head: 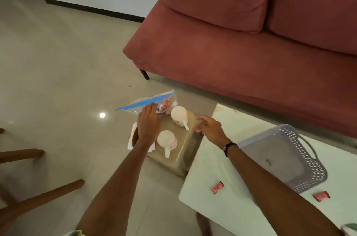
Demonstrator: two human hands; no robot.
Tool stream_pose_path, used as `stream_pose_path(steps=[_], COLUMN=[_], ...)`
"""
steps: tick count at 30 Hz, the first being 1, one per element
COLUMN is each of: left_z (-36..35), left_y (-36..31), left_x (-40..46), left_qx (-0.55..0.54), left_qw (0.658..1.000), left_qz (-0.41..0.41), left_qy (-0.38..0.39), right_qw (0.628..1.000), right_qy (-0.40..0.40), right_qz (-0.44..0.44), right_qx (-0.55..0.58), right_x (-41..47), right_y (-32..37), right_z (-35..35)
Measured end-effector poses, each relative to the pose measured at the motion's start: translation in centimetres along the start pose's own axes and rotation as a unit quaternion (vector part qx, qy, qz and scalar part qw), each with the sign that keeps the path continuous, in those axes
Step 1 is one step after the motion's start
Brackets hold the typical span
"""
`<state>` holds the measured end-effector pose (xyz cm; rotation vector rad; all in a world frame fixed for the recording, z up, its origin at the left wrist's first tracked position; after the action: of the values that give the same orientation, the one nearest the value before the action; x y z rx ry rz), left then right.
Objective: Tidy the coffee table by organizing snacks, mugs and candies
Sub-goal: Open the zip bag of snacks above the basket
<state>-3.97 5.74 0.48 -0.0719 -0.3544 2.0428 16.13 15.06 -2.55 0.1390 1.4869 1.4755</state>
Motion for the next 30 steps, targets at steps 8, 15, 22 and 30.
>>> stream_pose_path(steps=[8,15,22,30], left_z=[-2.4,0.1,7.0,13.3], left_y=[6.5,7.0,2.1,-9.0], left_x=[5.0,7.8,11.8,12.4], left_qx=[0.091,0.021,-0.003,-0.001], left_qw=[0.995,0.997,0.982,0.943], left_qz=[-0.051,-0.072,-0.142,-0.317], left_qy=[0.01,-0.035,-0.124,-0.098], right_qw=[0.999,0.998,0.984,0.859], right_qy=[0.022,0.015,-0.074,-0.31], right_qz=[0.016,0.058,0.157,0.325], right_qx=[0.018,-0.019,-0.044,-0.245], right_x=[5.8,7.1,4.8,-3.6], right_y=[2.8,5.1,11.4,19.7], right_z=[-5.7,-5.5,-1.2,6.8])
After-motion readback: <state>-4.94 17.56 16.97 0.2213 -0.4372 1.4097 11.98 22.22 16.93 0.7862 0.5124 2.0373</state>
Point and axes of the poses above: each hand's wrist, its own x-axis towards the middle knuckle, its own z-axis out of the back of the hand, y = z × x, the point moved 7 cm from there along x, towards the middle knuckle, and after that the axes turned 6 degrees about -z, right-handed, at the moved point
